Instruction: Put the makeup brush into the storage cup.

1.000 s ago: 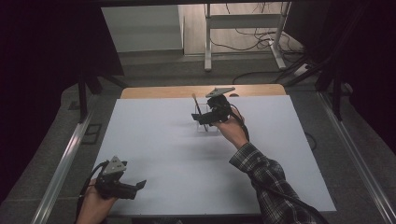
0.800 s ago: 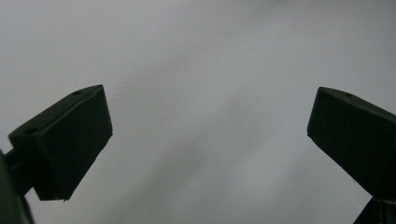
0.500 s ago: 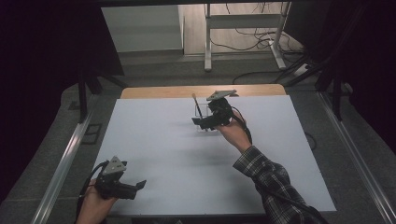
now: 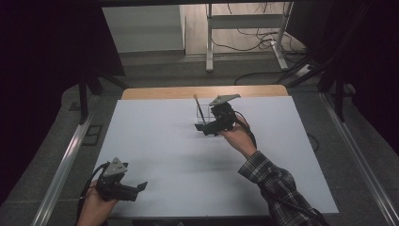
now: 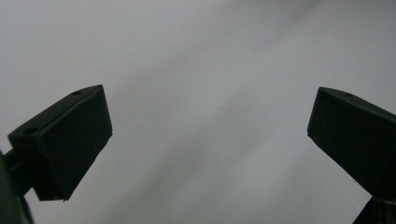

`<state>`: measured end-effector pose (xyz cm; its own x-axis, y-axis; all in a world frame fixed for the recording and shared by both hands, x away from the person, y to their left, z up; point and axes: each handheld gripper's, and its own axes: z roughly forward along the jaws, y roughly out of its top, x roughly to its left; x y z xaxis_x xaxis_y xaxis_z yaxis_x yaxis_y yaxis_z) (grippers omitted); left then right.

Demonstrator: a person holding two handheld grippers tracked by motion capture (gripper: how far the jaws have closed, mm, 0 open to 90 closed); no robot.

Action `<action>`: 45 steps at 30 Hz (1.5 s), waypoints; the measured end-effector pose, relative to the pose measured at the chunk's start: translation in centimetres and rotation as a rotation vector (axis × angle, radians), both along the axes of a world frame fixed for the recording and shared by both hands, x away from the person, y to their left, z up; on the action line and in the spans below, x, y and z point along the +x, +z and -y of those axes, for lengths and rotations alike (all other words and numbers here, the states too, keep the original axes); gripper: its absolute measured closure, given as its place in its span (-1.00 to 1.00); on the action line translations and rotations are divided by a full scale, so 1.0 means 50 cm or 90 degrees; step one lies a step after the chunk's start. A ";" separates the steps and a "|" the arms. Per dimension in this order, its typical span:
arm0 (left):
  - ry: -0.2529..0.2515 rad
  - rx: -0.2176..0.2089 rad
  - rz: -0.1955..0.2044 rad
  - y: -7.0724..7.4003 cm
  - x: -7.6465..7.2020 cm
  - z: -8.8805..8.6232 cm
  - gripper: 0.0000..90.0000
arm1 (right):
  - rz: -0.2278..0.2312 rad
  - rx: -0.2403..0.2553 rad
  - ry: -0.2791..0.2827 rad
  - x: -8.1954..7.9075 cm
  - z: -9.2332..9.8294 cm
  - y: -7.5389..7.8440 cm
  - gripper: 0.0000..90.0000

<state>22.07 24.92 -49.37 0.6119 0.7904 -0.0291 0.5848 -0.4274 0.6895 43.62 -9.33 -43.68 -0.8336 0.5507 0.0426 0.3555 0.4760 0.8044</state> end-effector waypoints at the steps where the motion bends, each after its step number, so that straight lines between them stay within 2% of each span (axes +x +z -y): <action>1: 0.000 0.000 0.000 0.000 0.000 0.000 -0.99 | 0.001 -0.002 0.002 -0.002 0.001 -0.001 -0.96; 17: -0.005 -0.013 0.004 0.002 -0.001 -0.001 -1.00 | -0.003 -0.028 0.003 -0.027 0.016 -0.009 -1.00; 26: -0.006 -0.018 0.023 0.005 -0.004 -0.001 -1.00 | -0.009 -0.033 -0.002 -0.038 0.026 -0.009 -1.00; 32: 0.000 -0.029 0.018 0.006 -0.004 -0.003 -0.99 | -0.009 -0.040 -0.002 -0.048 0.031 -0.011 -1.00; 35: -0.003 -0.031 0.028 0.006 -0.004 -0.003 -1.00 | -0.009 -0.037 -0.002 -0.054 0.036 -0.010 -1.00; 37: -0.005 -0.026 0.040 0.007 -0.005 -0.003 -1.00 | -0.010 -0.036 -0.002 -0.055 0.037 -0.010 -1.00; 40: -0.006 -0.023 0.043 0.005 -0.005 -0.004 -1.00 | -0.013 -0.036 -0.001 -0.062 0.042 -0.011 -1.00; 45: -0.014 0.009 0.046 0.001 -0.004 -0.001 -1.00 | -0.014 -0.038 0.001 -0.069 0.047 -0.013 -1.00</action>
